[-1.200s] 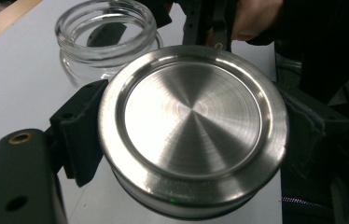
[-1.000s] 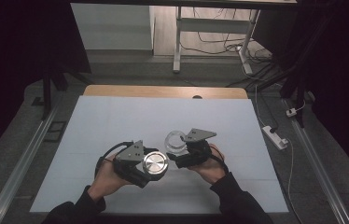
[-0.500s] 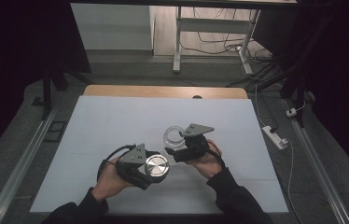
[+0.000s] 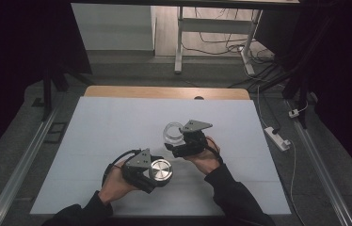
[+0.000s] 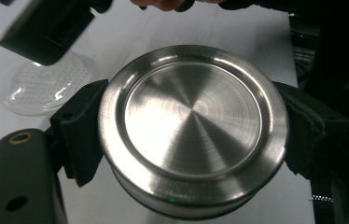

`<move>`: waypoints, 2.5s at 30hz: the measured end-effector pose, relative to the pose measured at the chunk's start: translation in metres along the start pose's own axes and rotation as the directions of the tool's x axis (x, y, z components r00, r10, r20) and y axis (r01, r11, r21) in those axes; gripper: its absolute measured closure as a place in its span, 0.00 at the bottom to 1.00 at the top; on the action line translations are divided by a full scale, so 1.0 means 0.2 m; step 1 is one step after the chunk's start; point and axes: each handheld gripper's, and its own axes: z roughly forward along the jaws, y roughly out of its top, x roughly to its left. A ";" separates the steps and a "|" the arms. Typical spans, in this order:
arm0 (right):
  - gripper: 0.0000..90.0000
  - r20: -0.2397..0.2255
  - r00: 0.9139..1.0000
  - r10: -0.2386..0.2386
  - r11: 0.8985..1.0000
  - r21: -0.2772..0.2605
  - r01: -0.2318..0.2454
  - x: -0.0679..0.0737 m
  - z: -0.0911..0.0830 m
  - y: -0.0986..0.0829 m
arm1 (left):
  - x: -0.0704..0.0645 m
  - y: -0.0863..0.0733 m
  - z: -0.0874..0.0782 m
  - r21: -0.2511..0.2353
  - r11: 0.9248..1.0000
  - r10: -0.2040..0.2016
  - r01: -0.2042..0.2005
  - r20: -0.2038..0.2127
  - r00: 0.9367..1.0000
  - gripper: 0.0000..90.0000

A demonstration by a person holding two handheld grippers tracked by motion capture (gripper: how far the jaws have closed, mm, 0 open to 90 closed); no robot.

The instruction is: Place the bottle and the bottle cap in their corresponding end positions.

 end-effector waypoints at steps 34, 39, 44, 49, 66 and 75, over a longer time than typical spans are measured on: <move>0.16 0.065 0.998 0.016 1.000 0.017 -0.017 -0.12 0.24 0.02 | 0.06 -0.09 0.25 0.073 0.997 -0.021 0.024 -0.038 0.999 0.21; 0.16 0.066 0.998 0.017 1.000 0.023 -0.019 -0.13 0.28 0.01 | 0.07 -0.10 0.26 0.087 0.996 -0.030 0.034 -0.047 0.998 0.21; 0.16 0.065 0.998 0.012 0.999 0.029 -0.014 -0.12 0.30 0.00 | 0.09 -0.11 0.27 0.111 0.993 -0.042 0.048 -0.054 0.998 0.21; 0.16 0.060 0.998 0.005 0.999 0.033 -0.007 -0.12 0.32 0.00 | 0.10 -0.11 0.28 0.127 0.990 -0.058 0.065 -0.061 0.996 0.21; 0.16 0.029 0.999 0.016 0.998 0.063 -0.017 -0.13 0.35 -0.03 | 0.11 -0.11 0.30 0.205 0.975 -0.070 0.080 -0.055 0.996 0.20; 0.15 0.021 0.999 0.039 0.996 0.078 -0.041 -0.13 0.35 -0.03 | 0.11 -0.11 0.31 0.227 0.972 -0.056 0.064 -0.040 0.998 0.10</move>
